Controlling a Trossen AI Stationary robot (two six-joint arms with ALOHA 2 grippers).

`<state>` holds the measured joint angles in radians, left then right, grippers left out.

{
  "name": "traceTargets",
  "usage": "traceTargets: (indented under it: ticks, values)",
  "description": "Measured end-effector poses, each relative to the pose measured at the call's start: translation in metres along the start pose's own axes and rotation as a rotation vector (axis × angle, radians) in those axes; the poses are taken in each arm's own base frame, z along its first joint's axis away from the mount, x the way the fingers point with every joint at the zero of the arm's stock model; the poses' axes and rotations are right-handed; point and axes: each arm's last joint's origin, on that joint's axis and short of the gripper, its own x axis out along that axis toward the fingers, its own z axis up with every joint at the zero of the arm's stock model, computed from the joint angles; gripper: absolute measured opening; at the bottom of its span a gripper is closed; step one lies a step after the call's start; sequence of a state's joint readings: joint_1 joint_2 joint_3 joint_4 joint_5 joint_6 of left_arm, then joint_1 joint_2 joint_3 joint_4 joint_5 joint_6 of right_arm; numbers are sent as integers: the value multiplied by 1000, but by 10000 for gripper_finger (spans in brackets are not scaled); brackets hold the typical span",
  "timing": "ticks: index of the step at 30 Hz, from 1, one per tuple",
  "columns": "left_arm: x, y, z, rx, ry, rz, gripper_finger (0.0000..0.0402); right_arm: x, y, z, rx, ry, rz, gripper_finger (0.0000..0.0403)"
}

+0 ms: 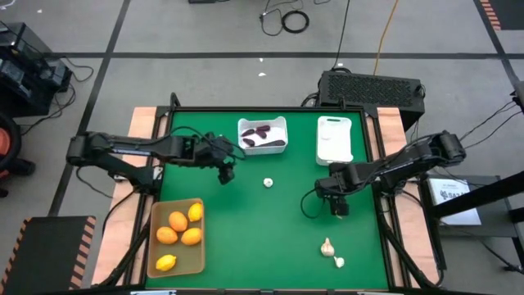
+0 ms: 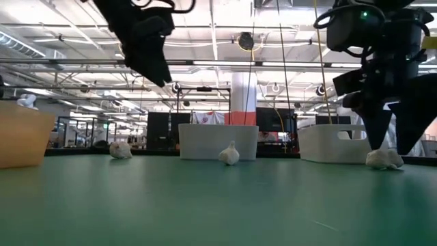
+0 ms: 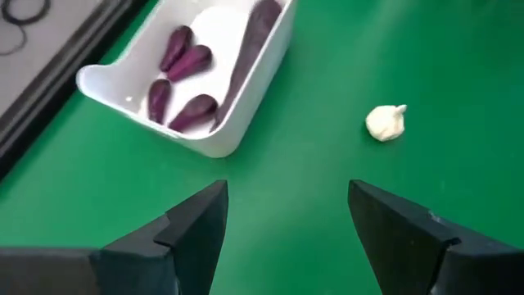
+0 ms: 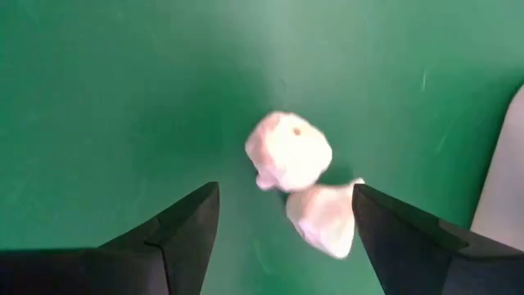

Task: Sort produce into baskets
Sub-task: Put the white garlic into the right white bin

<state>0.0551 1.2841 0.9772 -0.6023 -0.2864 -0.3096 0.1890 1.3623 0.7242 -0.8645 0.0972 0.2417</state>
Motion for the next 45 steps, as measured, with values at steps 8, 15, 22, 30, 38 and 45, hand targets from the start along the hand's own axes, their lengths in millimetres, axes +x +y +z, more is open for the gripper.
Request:
traceTargets:
  ticks: [8, 15, 22, 30, 38, 45]
  values:
    - [-15, 1, -5, -17, -107, -22, 261, 14, 0, 13, 1, -20, 14, 270]
    - [-15, -4, -6, 1, -107, -29, 261, 28, -3, 18, 18, 36, 20, 270]
    - [-15, -6, -7, 6, -105, -30, 261, 26, -5, 19, 20, 14, 22, 246]
    - [-15, -6, -7, -12, -108, -32, 260, 7, -5, 35, -10, -26, 16, 145]
    - [-18, -12, -9, 0, -110, -47, 260, -24, -5, 48, -42, -10, 15, 54]
    - [-21, -21, -12, 11, -126, -38, 260, -21, -6, 43, -13, 43, 67, 84]
